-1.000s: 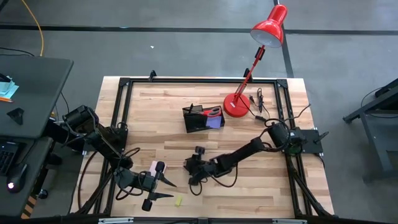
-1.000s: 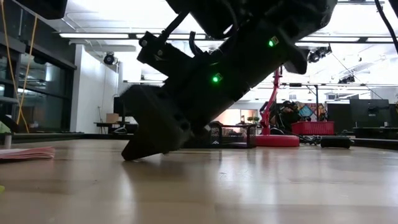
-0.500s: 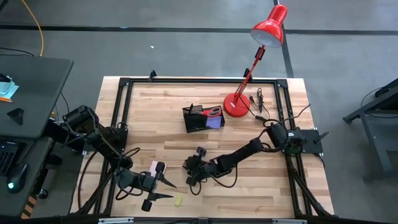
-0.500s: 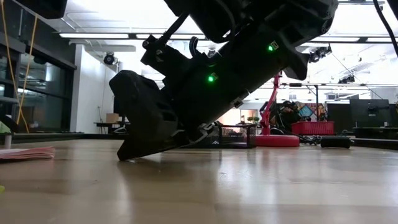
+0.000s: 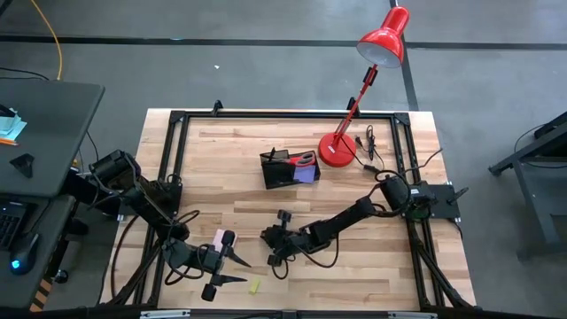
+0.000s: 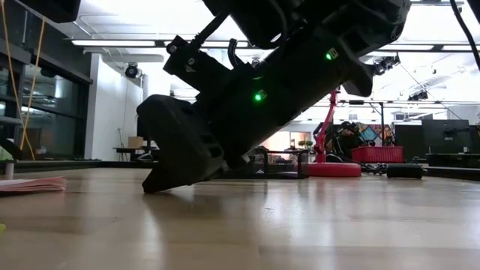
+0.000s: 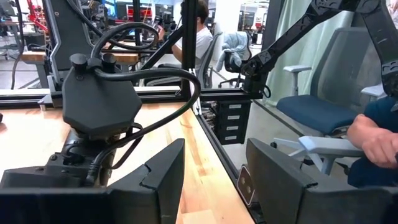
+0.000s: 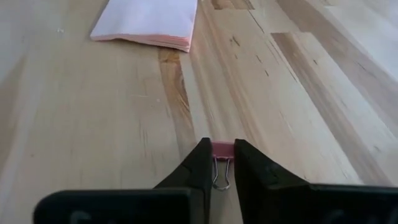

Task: Pick and place office supplies into organizer
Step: Put the pink binder clip into the desk organizer

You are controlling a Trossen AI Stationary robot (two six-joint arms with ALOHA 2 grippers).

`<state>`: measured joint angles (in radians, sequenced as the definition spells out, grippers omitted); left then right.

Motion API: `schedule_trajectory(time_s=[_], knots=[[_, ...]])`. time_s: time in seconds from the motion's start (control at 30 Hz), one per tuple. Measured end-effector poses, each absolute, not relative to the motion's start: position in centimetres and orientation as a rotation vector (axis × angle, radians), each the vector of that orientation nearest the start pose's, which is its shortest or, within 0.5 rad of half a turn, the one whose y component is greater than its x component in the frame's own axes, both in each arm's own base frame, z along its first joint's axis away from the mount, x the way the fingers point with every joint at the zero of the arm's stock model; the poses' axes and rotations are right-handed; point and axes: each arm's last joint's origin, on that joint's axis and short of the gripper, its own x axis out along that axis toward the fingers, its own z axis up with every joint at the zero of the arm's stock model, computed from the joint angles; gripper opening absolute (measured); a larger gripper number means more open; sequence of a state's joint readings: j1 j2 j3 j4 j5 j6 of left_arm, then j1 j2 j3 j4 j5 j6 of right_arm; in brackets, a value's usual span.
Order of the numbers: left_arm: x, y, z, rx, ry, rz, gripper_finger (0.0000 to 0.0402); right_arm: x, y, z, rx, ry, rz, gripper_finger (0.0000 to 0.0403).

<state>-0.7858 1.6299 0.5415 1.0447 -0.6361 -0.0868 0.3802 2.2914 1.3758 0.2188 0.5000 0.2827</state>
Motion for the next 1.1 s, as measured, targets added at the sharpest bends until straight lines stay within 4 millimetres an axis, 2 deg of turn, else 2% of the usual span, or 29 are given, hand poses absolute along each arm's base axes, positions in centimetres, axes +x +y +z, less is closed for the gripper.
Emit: schedule_trajectory(time_s=[0.17, 0.53, 0.8, 1.1], knots=[[22.0, -19.5, 17.4, -0.058, 0.040, -0.148, 0.0161, 43.3, 15.8, 9.4, -0.081, 0.607, -0.200, 0.0043], [22.0, -19.5, 17.3, -0.053, 0.046, -0.148, 0.0161, 43.1, 14.8, 12.3, -0.145, 0.596, -0.254, 0.0035], [22.0, -19.5, 17.3, -0.053, 0.046, -0.148, 0.0161, 43.3, 11.7, 13.8, -0.155, 0.646, -0.333, 0.0031], [22.0, -19.5, 17.4, -0.058, 0.040, -0.145, 0.0161, 43.7, 7.6, 14.2, -0.162, 0.696, -0.419, 0.0034]])
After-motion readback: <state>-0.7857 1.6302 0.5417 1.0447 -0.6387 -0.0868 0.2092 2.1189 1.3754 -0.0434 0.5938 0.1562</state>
